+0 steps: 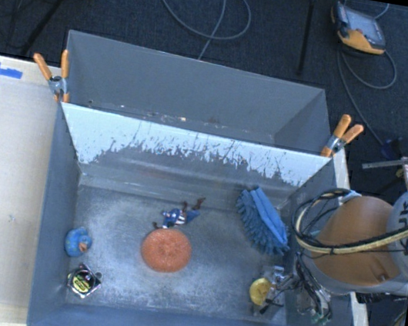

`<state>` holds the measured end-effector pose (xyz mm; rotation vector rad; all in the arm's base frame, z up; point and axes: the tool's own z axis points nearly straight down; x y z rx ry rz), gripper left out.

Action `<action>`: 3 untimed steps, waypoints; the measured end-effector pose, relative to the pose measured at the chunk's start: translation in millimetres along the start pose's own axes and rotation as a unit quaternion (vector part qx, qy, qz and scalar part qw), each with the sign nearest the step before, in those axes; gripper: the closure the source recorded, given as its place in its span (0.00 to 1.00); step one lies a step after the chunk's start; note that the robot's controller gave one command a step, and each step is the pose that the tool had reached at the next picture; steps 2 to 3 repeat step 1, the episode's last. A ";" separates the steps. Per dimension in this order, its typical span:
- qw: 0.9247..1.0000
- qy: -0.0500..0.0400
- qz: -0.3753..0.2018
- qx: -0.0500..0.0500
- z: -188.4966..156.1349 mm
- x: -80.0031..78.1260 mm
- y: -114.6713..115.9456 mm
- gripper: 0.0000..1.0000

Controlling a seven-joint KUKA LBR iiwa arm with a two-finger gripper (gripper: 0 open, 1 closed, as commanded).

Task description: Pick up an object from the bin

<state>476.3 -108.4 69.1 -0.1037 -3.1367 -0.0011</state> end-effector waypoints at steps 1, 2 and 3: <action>1.000 -0.002 -0.009 0.000 -149.0 -23.5 -4.4 1.00; 1.000 -0.002 -0.009 0.000 -149.0 -23.5 -4.4 1.00; 1.000 -0.002 -0.009 0.000 -149.0 -23.5 -4.4 1.00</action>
Offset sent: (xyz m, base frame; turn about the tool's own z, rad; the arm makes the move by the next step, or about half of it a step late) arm 0.0000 0.0000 0.0000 0.0000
